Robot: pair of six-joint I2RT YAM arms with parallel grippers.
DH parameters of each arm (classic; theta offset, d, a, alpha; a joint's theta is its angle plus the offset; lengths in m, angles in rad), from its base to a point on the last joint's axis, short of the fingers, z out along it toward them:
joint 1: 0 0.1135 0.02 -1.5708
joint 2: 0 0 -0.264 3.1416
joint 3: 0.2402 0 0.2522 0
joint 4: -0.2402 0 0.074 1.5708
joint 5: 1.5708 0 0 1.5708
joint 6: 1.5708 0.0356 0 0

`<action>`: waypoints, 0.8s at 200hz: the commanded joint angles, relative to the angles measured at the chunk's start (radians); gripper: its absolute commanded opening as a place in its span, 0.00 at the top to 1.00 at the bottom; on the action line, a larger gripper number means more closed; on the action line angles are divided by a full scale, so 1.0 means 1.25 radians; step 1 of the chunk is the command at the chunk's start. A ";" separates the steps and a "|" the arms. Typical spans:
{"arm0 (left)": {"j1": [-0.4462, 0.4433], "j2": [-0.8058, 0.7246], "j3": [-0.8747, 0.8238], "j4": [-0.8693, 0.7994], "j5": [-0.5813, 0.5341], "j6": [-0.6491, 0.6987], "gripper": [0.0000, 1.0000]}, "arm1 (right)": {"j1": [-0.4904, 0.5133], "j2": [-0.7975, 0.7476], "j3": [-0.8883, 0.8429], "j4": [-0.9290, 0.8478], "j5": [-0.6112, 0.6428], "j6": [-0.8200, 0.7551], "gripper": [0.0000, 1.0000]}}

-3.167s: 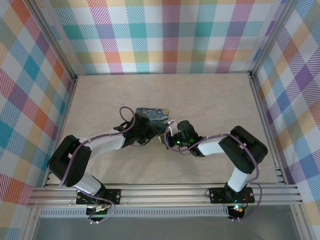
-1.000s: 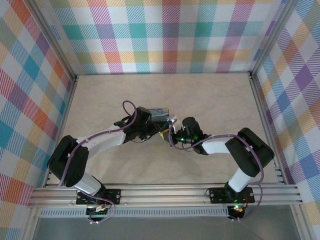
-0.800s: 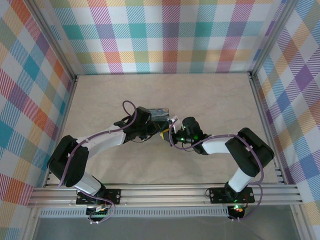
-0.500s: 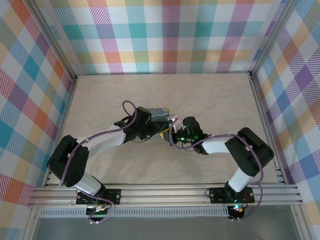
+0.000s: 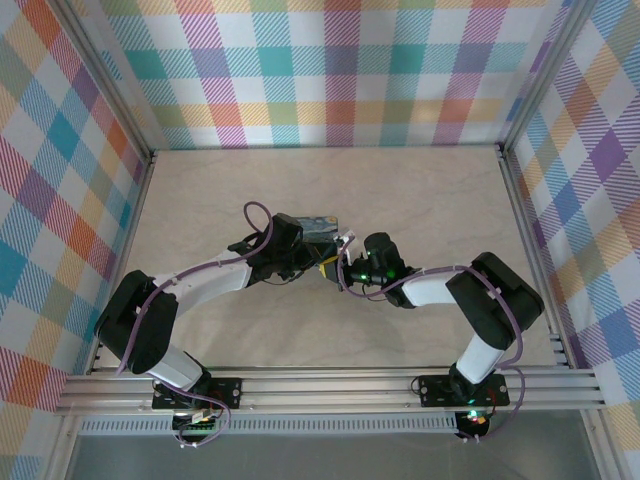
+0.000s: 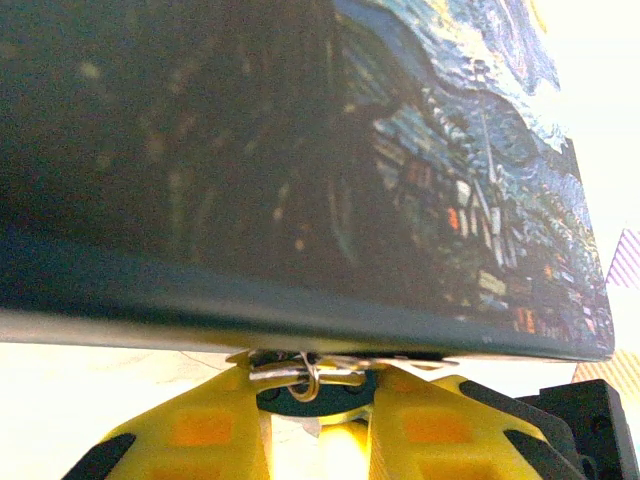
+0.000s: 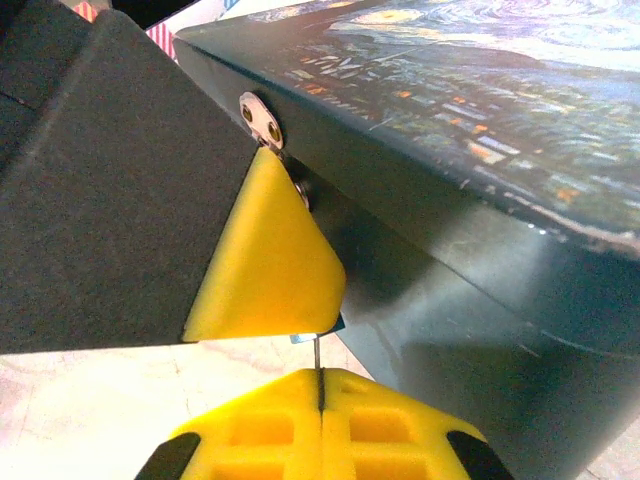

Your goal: Unlock a padlock with a key

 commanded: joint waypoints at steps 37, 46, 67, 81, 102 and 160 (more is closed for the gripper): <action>-0.020 -0.018 0.002 -0.047 0.093 0.014 0.89 | -0.009 -0.024 -0.015 0.104 0.030 -0.017 1.00; -0.017 -0.020 0.003 -0.048 0.091 0.017 0.89 | -0.009 -0.031 -0.022 0.096 0.029 -0.020 1.00; -0.013 -0.021 0.004 -0.055 0.083 0.025 0.89 | -0.009 -0.044 -0.038 0.087 0.020 -0.017 1.00; -0.009 -0.021 0.004 -0.056 0.077 0.029 0.89 | -0.008 -0.048 -0.045 0.075 0.015 -0.015 1.00; -0.004 -0.017 0.004 -0.052 0.073 0.030 0.89 | -0.009 -0.049 -0.058 0.070 0.007 -0.007 1.00; 0.006 -0.013 0.006 -0.049 0.063 0.035 0.89 | -0.007 -0.048 -0.091 0.057 0.001 -0.001 1.00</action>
